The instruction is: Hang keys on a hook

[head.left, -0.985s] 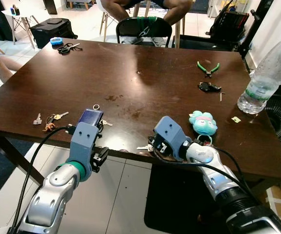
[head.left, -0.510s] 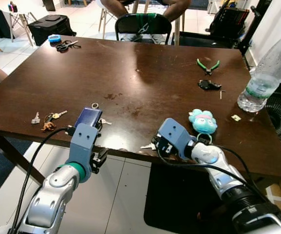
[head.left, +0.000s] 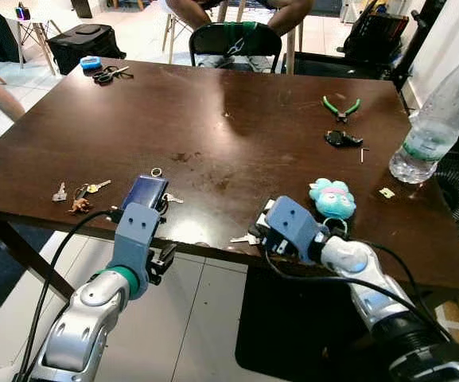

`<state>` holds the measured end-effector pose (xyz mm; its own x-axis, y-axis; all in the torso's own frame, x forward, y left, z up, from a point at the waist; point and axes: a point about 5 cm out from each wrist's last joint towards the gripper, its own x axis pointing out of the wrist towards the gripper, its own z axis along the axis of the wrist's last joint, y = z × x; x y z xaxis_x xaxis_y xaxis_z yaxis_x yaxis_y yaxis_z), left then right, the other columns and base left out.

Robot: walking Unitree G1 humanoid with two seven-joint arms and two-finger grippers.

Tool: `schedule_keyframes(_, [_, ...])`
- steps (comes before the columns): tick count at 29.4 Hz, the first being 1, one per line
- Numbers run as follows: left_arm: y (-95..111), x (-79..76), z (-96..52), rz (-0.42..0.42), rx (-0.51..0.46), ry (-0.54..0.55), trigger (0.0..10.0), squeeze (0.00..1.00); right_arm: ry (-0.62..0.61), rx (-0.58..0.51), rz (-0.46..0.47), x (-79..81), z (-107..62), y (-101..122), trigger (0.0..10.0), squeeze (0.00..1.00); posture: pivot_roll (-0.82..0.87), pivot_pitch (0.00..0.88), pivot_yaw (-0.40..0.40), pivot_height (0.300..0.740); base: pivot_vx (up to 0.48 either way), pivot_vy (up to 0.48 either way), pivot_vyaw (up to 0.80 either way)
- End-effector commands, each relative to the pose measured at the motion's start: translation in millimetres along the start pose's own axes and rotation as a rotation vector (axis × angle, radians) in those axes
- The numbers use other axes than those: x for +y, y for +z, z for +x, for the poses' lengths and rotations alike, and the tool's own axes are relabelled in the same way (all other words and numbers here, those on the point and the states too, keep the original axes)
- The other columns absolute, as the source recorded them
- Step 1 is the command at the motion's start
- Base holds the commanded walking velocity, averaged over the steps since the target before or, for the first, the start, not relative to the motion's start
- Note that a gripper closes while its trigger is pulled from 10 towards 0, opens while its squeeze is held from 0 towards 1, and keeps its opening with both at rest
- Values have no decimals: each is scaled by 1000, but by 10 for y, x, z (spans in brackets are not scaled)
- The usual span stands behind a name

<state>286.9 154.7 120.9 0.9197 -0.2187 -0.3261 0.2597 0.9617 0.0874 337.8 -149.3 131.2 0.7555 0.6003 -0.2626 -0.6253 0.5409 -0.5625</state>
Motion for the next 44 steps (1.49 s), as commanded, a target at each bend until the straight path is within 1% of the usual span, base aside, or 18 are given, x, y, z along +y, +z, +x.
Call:
schedule_keyframes(1, [-53, 21, -5, -8, 18, 6, 10000, 0, 24, 18, -36, 35, -16, -40, 10000, 0, -67, 89, 95, 740, 0, 0, 0])
schedule_keyframes(4, [-50, 23, -6, -8, 18, 6, 10000, 0, 13, 37, -64, -1, -22, -61, 10000, 0, -68, 93, 96, 740, 0, 0, 0])
schedule_keyframes(9, [-49, 23, -7, -8, 18, 6, 10000, 0, 10, 40, -67, -5, -13, -57, 10000, 0, -68, 93, 96, 740, 0, 0, 0])
schedule_keyframes(12, [-46, 26, -14, -9, 17, 9, 10000, 0, 25, 28, -50, 33, 16, -38, 10000, 0, -58, 97, 94, 740, 0, 0, 0])
schedule_keyframes(18, [-46, 28, -16, -10, 17, 11, 10000, 0, 28, 28, -42, 44, 19, -42, 10000, 0, -55, 98, 93, 740, 0, 0, 0])
schedule_keyframes(21, [-46, 32, -19, -10, 18, 12, 10000, 0, 24, 21, -6, 47, 54, -39, 10000, 0, -54, 99, 94, 740, 0, 0, 0])
schedule_keyframes(28, [-44, 33, -19, -10, 17, 13, 10000, 0, 27, 17, 0, 53, 75, -31, 10000, 0, -51, 99, 94, 740, 0, 0, 0])
schedule_keyframes(29, [-43, 33, -20, -11, 17, 13, 10000, 0, 29, 18, 1, 55, 77, -32, 4510, 0, -49, 100, 92, 740, 0, 0, 0])
schedule_keyframes(31, [-43, 33, -20, -11, 17, 13, 10000, 0, 29, 18, 1, 55, 77, -32, 4510, 0, -49, 100, 92, 740, 0, 0, 0])
schedule_keyframes(32, [-42, 34, -21, -11, 17, 14, 10000, 0, 31, 19, 3, 59, 75, -38, 0, 0, -49, 100, 92, 740, 0, 0, 0])
schedule_keyframes(44, [-40, 39, -15, -12, 17, 13, 10000, 0, 35, 16, 13, 52, 48, -55, 0, 0, -54, 99, 95, 740, 0, 0, 0])
